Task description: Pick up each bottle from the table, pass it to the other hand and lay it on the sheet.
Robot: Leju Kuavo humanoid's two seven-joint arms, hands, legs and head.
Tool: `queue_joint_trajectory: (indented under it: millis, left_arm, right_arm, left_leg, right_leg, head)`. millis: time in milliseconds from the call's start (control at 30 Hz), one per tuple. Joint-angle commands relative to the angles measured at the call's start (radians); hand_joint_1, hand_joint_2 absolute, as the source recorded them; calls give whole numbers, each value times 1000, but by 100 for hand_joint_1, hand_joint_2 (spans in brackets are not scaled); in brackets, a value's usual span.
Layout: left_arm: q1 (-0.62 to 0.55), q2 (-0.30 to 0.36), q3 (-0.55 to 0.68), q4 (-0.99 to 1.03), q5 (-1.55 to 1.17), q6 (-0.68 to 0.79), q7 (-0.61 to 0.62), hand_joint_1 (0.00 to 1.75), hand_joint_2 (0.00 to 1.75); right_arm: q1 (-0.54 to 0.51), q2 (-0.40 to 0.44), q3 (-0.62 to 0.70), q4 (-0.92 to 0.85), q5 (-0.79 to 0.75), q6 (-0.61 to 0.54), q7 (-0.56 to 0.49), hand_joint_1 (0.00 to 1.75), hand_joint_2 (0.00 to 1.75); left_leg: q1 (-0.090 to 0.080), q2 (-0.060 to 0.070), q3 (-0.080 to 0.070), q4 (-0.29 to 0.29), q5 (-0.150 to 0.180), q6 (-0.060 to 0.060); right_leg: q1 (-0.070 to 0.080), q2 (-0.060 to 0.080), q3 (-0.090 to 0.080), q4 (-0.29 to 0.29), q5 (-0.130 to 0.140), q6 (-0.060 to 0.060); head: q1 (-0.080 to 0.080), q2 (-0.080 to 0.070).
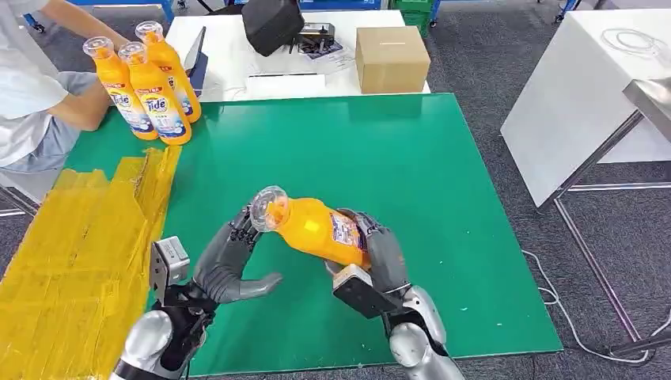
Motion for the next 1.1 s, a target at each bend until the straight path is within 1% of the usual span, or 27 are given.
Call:
queue_joint_trajectory:
  millis: [33,167,267,300,400,533,833,933,1100]
  left_arm:
    - [-43,5,-22,58,-29,32,-6,0,175]
    - [-56,-8,-30,56,-130,125,0,0,175]
    - [-65,-16,-34,79,-132,125,1,0,175]
    - [-69,-17,-37,85,-132,124,0,0,175]
    - [-86,-23,-43,105,-137,129,-6,0,175]
    - [-100,-32,-30,135,-128,146,-6,0,175]
    - [-114,-40,10,175,-57,143,-7,0,175]
    - [-114,-47,22,181,35,91,7,0,175]
    - [-114,-47,25,181,61,78,12,0,175]
  right_arm:
    - [-58,6,52,87,-52,75,-10,175,175]
    - [-71,19,122,85,-49,88,-11,175,175]
    - [-91,24,145,52,-58,82,-6,175,175]
    - [-102,26,148,48,-78,84,-4,175,175]
    - [-128,35,155,45,-152,125,-13,175,175]
    - [-142,47,184,64,-182,147,-15,175,175]
    - [-155,42,231,82,-223,152,-25,175,175]
    - [-163,40,237,88,-226,149,-22,175,175]
    - [-166,39,238,94,-229,148,-22,175,175]
  left_leg:
    - [1,1,2,-1,0,0]
    - [1,2,1,0,0,0]
    - [2,2,2,1,-1,-1]
    - [0,1,0,0,0,0]
    - [1,1,1,1,-1,0]
    - [2,2,2,1,-1,0]
    - [1,1,2,0,0,0]
    - [0,1,1,0,0,0]
    - [1,2,2,0,0,0]
  right_leg:
    - [1,0,3,-2,0,-2]
    - [1,1,1,0,0,-1]
    - [2,0,2,0,0,-2]
    - [1,0,0,0,0,-1]
    - [1,0,2,0,0,-2]
    - [2,0,3,-1,0,-2]
    - [1,0,2,-1,0,-1]
    - [1,0,1,0,0,-1]
    - [2,0,3,-1,0,-2]
  head:
    - [0,0]
    - [0,0]
    - [0,0]
    - [0,0]
    - [0,0]
    - [0,0]
    - [0,0]
    - [0,0]
    - [0,0]
